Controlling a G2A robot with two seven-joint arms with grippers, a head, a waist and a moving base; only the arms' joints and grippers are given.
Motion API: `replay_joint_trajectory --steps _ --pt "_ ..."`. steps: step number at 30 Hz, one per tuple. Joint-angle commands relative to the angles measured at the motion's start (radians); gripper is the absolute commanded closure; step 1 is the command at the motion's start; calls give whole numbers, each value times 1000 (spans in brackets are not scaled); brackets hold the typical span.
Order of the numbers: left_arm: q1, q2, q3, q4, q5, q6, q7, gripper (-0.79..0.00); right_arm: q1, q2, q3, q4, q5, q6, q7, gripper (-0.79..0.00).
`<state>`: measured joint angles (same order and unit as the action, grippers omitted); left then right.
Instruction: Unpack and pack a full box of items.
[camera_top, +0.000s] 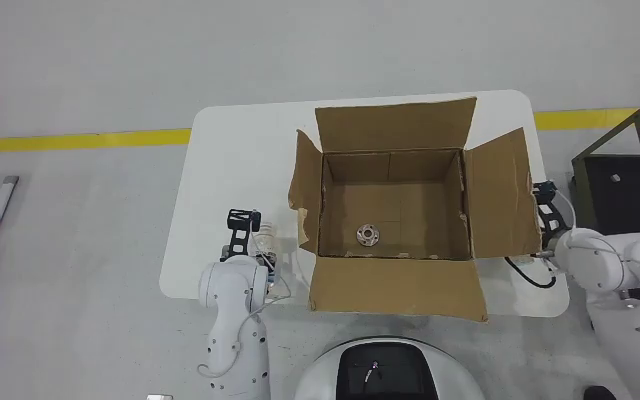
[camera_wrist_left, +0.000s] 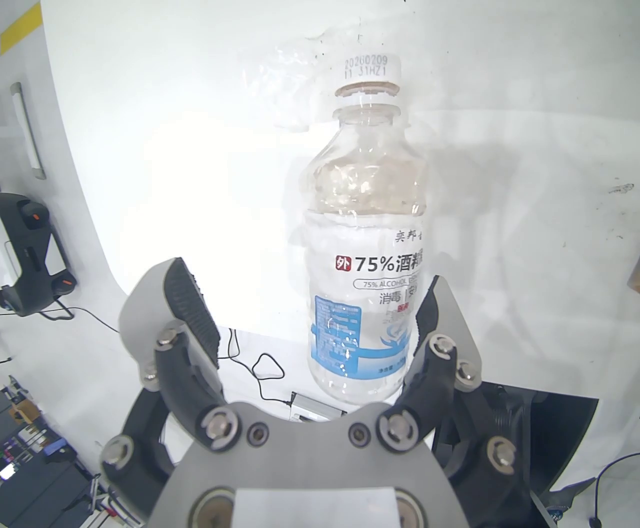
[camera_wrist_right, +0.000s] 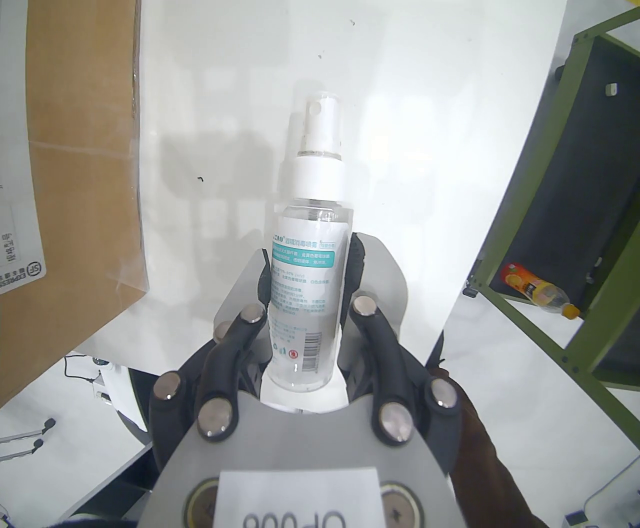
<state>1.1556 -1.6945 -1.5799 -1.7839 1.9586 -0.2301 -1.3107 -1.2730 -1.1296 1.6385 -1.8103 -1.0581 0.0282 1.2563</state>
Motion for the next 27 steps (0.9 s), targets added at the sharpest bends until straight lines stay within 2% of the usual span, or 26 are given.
replay_joint_trajectory --steps 1,5,7,12,19,20,21,22,24,27 --pt "0 0 0 0 0 0 0 -785 -3 1 -5 7 -7 -5 3 0" --pt "0 0 0 0 0 0 0 -785 -1 2 -13 27 2 -3 -6 0" --pt "0 0 0 0 0 0 0 -785 -1 3 -18 32 1 1 -5 -123" --pt "0 0 0 0 0 0 0 -785 -1 4 -30 49 -1 9 -8 -252" --pt "0 0 0 0 0 0 0 -785 -3 8 -27 34 0 10 -9 -388" --pt "0 0 0 0 0 0 0 -785 -5 10 -21 26 0 12 -12 -440" --pt "0 0 0 0 0 0 0 -785 -8 11 -14 16 0 15 -11 -459" --pt "0 0 0 0 0 0 0 -785 -10 12 -3 1 0 18 -11 -597" --pt "0 0 0 0 0 0 0 -785 -18 15 23 -32 12 20 -14 -785" --pt "0 0 0 0 0 0 0 -785 -36 20 85 -92 36 28 -20 -785"
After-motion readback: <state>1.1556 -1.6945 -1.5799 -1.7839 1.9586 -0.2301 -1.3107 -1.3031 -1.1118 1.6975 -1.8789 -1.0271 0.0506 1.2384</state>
